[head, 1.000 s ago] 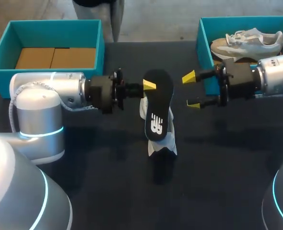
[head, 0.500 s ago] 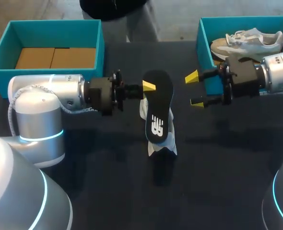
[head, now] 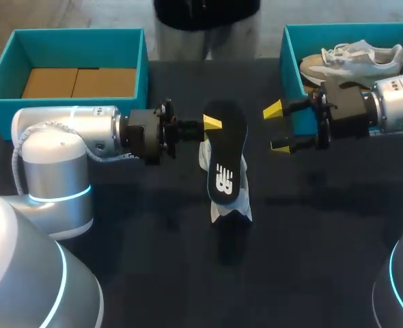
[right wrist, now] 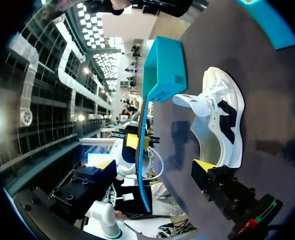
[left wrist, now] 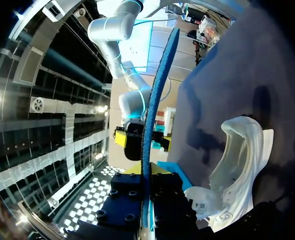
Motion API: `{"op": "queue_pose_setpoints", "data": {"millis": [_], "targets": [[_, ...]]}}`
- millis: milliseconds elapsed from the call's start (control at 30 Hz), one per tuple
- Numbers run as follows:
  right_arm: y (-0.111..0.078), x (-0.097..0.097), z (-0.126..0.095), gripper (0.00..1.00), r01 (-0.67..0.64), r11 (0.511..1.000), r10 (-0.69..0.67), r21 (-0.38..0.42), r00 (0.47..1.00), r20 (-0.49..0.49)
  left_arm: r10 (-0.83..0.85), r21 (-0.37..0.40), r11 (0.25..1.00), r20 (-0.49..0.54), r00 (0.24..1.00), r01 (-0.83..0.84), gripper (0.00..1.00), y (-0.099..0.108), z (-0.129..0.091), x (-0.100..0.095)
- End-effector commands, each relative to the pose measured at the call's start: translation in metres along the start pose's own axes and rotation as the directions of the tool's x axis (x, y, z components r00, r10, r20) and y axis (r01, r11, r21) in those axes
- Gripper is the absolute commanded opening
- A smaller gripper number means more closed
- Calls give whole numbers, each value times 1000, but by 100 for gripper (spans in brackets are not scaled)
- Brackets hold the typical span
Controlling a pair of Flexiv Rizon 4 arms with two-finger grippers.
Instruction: Take the shoe out of the shoebox, open the shoe tongue, remove and reinsert the insole, then place the shoe into the shoebox
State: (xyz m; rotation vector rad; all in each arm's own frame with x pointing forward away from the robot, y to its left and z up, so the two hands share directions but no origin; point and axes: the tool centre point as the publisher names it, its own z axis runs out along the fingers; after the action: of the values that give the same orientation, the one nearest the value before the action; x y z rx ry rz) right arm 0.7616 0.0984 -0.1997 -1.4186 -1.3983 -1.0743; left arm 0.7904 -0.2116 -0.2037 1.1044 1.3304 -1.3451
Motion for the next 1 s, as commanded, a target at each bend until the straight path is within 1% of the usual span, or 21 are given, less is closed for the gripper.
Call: {"op": "queue_pose_setpoints", "data": {"millis": [33,700,733,767,833,933,1000], "targets": [[0,0,0,100,0,1000,0,0,1000,2,1,-1,1000,-2,1000,-1,0,-1,0,0],[0,0,0,100,0,1000,0,0,1000,2,1,-1,1000,-2,1000,-1,0,-1,0,0],[0,0,0,100,0,1000,0,0,1000,2,-20,4,1000,-5,1000,20,0,-1,0,4],[2,-4,1,100,1,1000,-1,4,1000,4,-43,1,999,-9,999,43,0,-2,0,7],[1,-9,2,100,-4,1000,3,14,999,40,-107,11,994,9,994,107,0,-9,-2,11],[-4,-16,-2,100,-17,1000,17,5,997,75,-169,0,986,-13,986,169,0,-19,-5,19],[-11,-18,-6,100,-20,1000,21,-10,995,98,-186,-1,983,-9,983,186,0,-25,-7,20]]}}
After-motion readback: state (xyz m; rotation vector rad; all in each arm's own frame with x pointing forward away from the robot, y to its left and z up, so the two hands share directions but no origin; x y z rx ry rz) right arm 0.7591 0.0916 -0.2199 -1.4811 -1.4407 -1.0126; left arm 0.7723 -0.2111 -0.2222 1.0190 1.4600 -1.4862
